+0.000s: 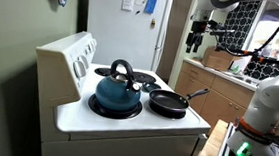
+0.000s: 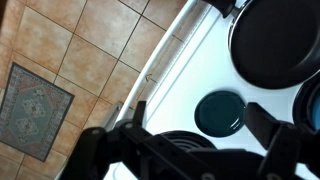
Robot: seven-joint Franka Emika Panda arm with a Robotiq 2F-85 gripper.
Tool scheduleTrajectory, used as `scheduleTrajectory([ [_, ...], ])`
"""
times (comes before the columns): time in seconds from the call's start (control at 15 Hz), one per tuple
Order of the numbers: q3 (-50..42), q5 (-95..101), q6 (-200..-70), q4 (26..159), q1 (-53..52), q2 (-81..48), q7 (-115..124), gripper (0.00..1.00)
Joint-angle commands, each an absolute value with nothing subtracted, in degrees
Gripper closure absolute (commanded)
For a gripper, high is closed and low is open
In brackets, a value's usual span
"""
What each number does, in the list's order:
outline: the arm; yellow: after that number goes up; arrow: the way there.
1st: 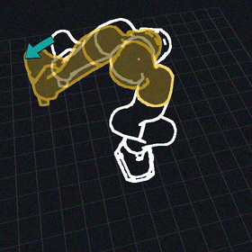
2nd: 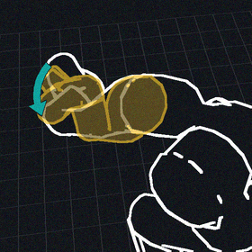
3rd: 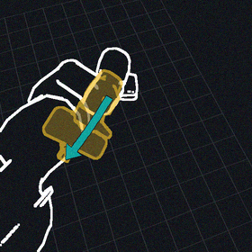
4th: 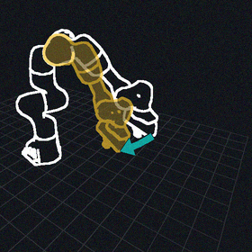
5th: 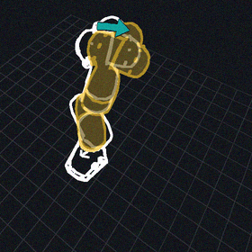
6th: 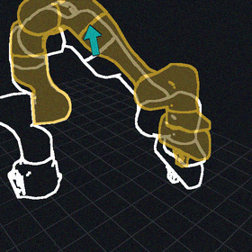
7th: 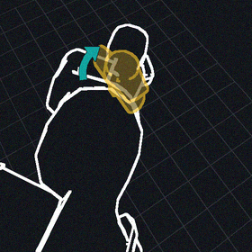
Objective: Place the teapot on the front right plate and the pan on the front left plate of the stove
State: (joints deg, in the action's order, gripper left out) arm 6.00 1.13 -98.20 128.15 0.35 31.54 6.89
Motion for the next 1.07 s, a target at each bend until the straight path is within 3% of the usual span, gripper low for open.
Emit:
scheduleTrajectory([
  [0.0,7.90,-2.01,-98.98,123.80,-3.03,26.96,8.35,0.00],
  [0.4,15.66,-11.24,-99.85,111.30,-10.04,14.34,13.83,0.00],
  [0.47,14.08,-8.89,-99.65,115.72,-9.06,19.57,12.10,0.00],
  [1.0,13.87,-8.91,-99.69,114.27,-9.46,18.23,12.53,0.00],
])
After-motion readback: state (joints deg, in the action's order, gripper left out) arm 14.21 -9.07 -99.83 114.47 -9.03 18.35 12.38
